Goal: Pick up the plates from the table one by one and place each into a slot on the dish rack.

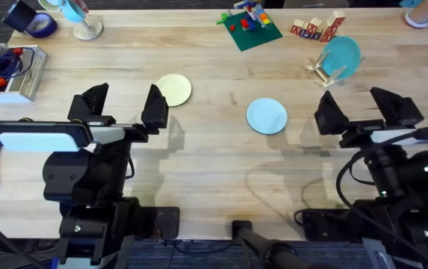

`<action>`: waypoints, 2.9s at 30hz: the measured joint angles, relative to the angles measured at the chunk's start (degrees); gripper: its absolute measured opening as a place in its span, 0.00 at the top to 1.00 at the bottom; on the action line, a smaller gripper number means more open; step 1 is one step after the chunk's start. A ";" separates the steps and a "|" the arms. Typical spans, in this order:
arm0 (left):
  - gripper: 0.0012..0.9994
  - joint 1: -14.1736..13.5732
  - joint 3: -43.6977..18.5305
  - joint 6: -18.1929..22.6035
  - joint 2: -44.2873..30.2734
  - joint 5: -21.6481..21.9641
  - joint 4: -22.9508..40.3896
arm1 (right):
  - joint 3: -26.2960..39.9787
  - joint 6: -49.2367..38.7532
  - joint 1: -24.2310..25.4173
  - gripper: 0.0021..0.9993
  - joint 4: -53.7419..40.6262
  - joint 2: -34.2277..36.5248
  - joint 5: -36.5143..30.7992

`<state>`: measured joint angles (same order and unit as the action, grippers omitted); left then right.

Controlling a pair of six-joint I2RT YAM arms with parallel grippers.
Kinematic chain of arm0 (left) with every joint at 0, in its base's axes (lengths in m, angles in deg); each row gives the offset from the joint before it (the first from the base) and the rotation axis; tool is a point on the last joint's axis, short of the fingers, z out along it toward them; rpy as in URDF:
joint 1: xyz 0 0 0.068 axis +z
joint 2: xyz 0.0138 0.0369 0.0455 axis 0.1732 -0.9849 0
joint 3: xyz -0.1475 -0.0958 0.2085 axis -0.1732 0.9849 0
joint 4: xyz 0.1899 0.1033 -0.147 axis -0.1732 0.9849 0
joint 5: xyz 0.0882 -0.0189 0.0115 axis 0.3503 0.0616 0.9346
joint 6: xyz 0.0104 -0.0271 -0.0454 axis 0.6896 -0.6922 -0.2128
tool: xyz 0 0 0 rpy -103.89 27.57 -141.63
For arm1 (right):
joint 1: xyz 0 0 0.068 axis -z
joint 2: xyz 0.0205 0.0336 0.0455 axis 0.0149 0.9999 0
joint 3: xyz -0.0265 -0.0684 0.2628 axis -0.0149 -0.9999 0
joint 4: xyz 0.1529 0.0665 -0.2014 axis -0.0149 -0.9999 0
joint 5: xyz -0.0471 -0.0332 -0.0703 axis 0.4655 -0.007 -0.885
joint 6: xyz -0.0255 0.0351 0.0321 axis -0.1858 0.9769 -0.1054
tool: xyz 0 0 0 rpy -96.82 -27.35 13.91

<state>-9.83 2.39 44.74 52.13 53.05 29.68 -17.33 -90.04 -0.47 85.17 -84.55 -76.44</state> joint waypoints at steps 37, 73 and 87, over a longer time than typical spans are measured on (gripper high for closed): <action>0.01 0.00 -20.28 0.50 -1.59 0.32 18.58 | 15.18 0.00 0.17 0.01 -15.77 0.91 0.62; 0.01 0.00 -92.67 0.66 -74.85 -1.70 67.93 | 70.69 -0.02 0.17 0.00 -53.72 60.11 0.87; 0.96 0.00 -92.78 0.85 -76.87 -10.61 70.88 | 70.73 -0.02 0.17 0.00 -53.99 60.11 0.85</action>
<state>-9.83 -90.40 45.60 -24.74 42.45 100.57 53.40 -90.06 -0.30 31.18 -24.45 -75.59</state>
